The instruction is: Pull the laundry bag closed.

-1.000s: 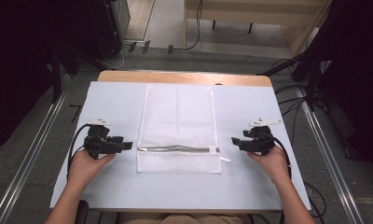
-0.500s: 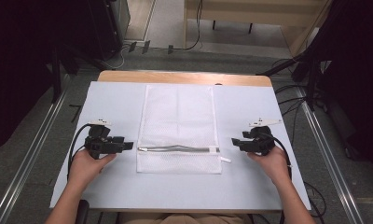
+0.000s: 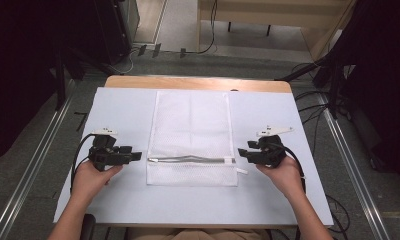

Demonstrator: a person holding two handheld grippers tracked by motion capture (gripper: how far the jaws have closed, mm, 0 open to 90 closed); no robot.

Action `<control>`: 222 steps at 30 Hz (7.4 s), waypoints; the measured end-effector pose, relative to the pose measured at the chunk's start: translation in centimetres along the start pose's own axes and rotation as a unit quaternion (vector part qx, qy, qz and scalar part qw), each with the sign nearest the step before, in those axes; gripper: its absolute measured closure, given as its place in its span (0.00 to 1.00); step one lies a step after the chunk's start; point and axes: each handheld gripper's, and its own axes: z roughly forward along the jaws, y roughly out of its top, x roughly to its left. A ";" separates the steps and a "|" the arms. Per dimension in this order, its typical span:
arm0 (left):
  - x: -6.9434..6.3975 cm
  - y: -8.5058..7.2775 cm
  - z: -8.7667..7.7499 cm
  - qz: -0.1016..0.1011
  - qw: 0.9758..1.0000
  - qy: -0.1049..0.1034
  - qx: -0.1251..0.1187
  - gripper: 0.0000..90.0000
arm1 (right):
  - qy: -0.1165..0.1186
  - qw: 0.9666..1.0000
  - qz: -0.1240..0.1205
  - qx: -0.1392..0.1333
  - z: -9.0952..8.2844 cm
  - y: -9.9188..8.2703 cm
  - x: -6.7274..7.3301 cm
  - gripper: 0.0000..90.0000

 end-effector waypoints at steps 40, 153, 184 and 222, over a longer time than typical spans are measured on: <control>0.4 -0.2 0.0 0.001 1.000 0.003 -0.007 0.48 | 0.097 0.993 -0.071 0.017 5.8 4.9 8.5 0.71; 0.4 -0.8 1.1 0.038 0.998 -0.045 0.020 0.53 | 0.177 0.969 -0.168 0.049 15.6 9.6 18.2 0.98; -0.8 -0.2 3.3 0.061 0.994 -0.084 0.041 0.88 | 0.224 0.958 -0.171 0.047 14.0 10.9 18.1 0.98; -0.9 0.0 2.8 0.067 0.993 -0.085 0.056 0.99 | 0.208 0.959 -0.182 0.055 14.5 10.0 16.6 0.98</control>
